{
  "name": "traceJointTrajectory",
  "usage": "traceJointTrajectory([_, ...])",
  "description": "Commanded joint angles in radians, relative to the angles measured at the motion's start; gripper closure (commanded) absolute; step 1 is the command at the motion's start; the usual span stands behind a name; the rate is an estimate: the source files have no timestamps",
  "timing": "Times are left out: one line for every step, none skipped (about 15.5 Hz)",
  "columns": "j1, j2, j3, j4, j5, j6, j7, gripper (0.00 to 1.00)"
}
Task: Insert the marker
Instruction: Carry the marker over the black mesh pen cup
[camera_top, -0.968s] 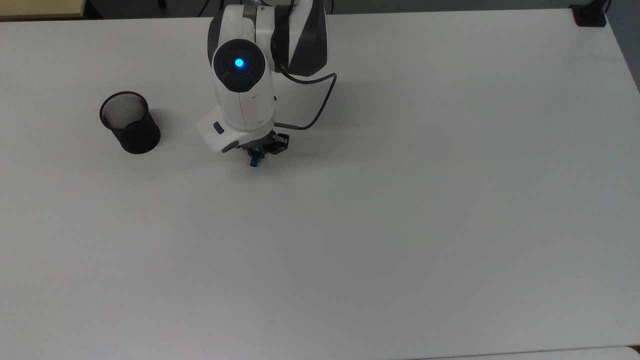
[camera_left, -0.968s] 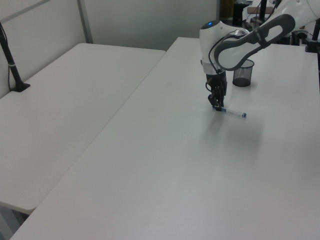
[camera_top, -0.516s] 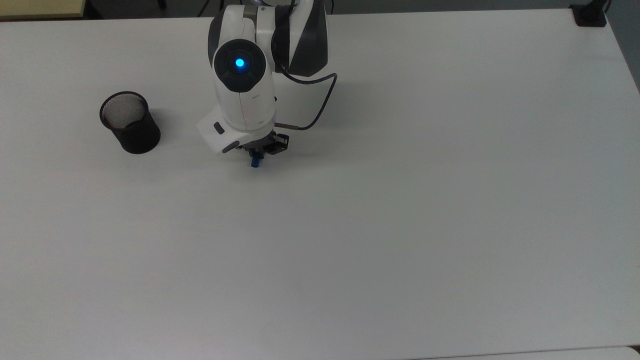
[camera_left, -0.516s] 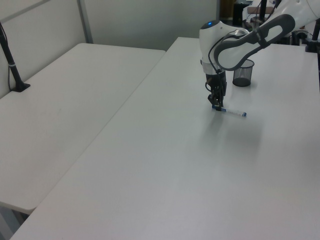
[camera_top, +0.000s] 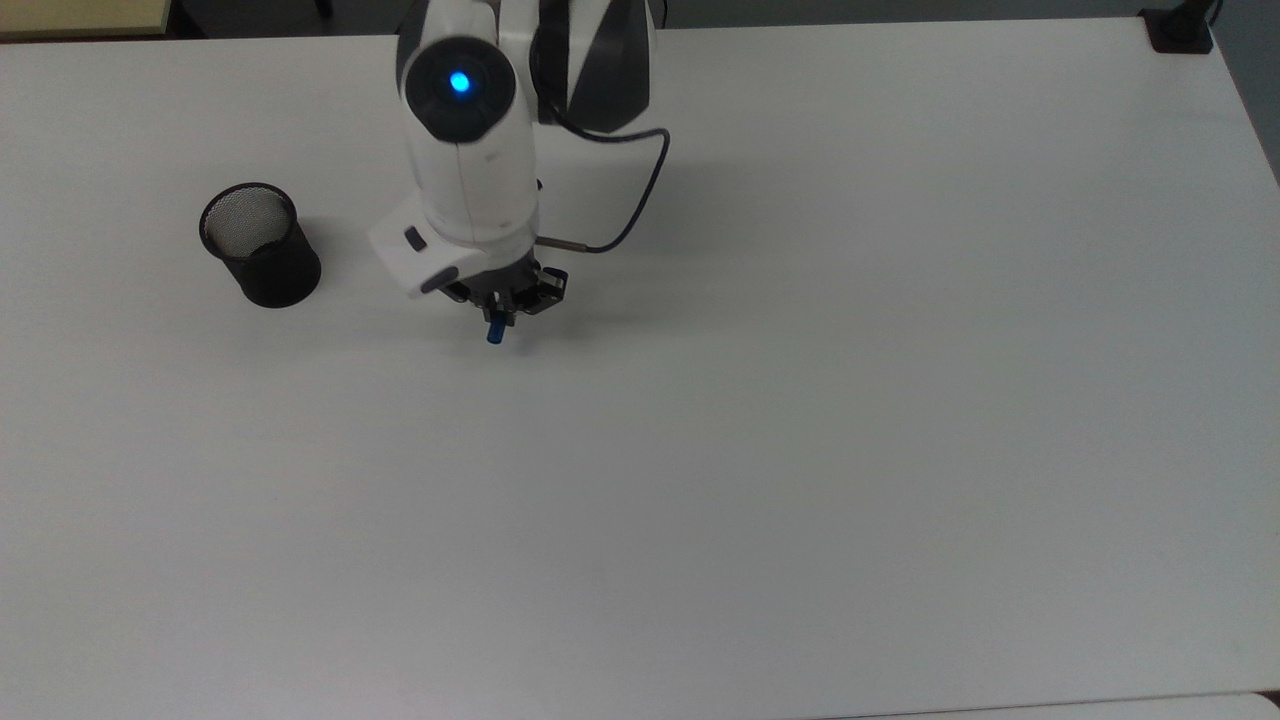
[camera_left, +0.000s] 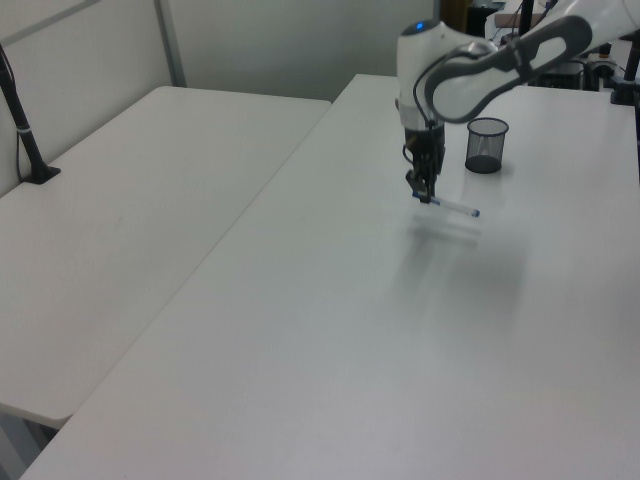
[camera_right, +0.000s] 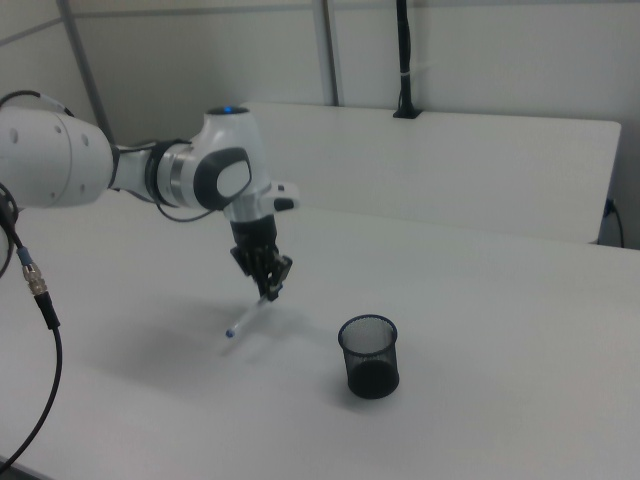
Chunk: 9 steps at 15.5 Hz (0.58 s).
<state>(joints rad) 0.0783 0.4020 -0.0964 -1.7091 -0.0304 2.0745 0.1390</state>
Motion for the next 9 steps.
traceJointTrajectory([-0.057, -0.139, -0.006, -0.023, 0.001, 0.021, 0.016, 0.90])
traceJointTrajectory([-0.077, -0.165, -0.006, -0.024, 0.001, 0.021, 0.014, 0.90])
traceJointTrajectory([-0.094, -0.190, -0.006, -0.030, 0.003, 0.021, 0.010, 0.90])
traceJointTrajectory([-0.103, -0.212, -0.006, -0.037, 0.003, 0.021, 0.010, 0.90])
traceJointTrajectory([-0.118, -0.236, -0.006, -0.055, 0.003, 0.024, 0.010, 0.90])
traceJointTrajectory([-0.139, -0.264, -0.006, -0.072, 0.004, 0.029, 0.007, 0.90])
traceJointTrajectory([-0.159, -0.287, -0.006, -0.092, 0.004, 0.047, 0.004, 0.90])
traceJointTrajectory([-0.175, -0.308, -0.006, -0.122, 0.004, 0.088, 0.002, 0.90])
traceJointTrajectory([-0.187, -0.327, -0.006, -0.162, 0.004, 0.155, 0.001, 0.90])
